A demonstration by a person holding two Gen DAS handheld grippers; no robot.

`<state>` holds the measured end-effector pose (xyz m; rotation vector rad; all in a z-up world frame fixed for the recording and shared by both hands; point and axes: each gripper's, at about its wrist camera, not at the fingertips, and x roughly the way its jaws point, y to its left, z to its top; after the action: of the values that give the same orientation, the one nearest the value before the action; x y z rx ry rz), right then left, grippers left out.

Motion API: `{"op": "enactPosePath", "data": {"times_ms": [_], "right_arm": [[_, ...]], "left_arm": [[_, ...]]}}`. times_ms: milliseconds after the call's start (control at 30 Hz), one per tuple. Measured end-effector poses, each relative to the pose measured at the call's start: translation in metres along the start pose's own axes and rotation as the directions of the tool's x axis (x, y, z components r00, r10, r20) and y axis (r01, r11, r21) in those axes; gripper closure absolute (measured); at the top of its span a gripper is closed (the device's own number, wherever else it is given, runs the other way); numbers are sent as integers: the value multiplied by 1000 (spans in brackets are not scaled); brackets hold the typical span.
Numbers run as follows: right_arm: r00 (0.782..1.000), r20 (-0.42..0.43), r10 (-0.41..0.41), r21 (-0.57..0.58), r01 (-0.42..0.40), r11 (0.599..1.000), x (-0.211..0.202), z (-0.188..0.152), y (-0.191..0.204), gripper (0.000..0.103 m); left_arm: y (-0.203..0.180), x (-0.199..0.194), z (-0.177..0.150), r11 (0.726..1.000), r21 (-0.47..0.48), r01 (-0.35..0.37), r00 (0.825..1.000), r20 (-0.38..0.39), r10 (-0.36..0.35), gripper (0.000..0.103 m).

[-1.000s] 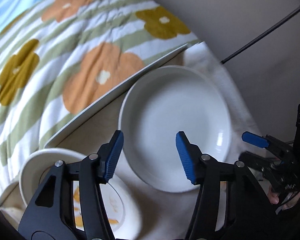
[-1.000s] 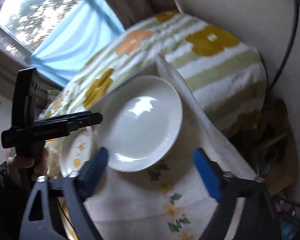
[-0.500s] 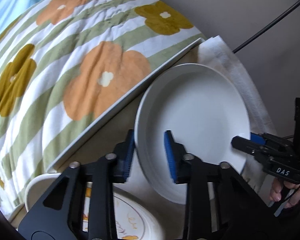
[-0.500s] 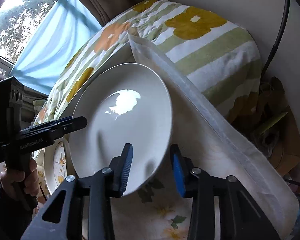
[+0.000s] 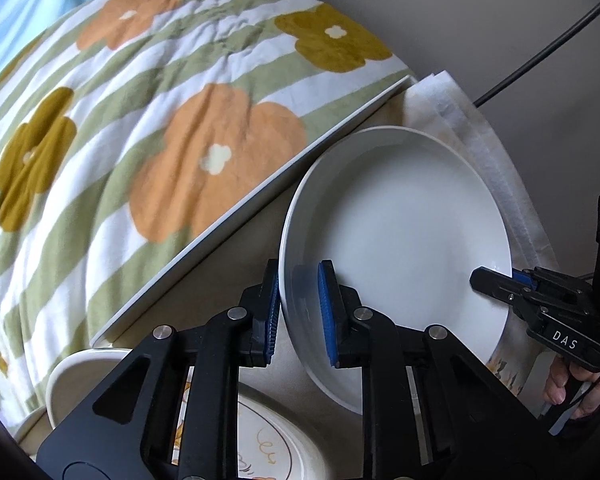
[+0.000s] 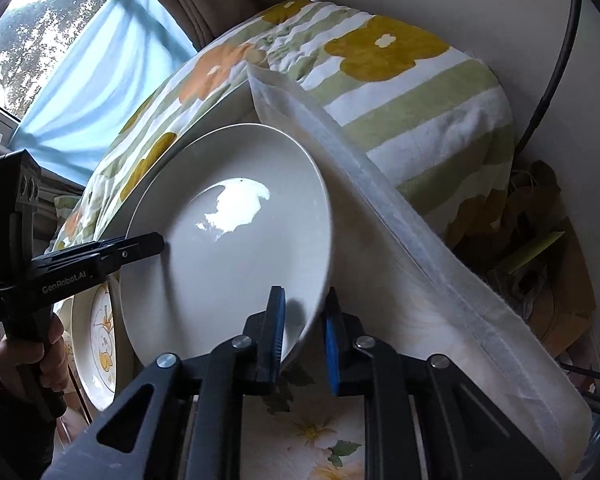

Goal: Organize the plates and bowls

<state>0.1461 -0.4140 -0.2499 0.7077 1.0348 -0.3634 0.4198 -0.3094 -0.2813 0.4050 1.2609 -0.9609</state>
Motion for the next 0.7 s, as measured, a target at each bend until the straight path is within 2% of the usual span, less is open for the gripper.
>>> {"op": "enactPosePath", "data": {"times_ms": [233,433,600,700], "right_arm": [[999,32,12,-58,-10,998,-23,6,3,86],[997,44,67,-182,-58,982,-71,15,19,86],[989,4,146,-314,-138,939,-107,13,42,86],[981,-31,193,-415,-189,890,-124,3,61,86]], "left_arm": [[-17,-32,-1,1000,-8,-26,998,58,27,87],[-35,-87,-22,994,-97,-59,988,134,72,87],[-48,-150,-70,967,-235,-102,965,213,154,87],[-52,-181,-109,939,-319,-130,945,248,215,87]]}}
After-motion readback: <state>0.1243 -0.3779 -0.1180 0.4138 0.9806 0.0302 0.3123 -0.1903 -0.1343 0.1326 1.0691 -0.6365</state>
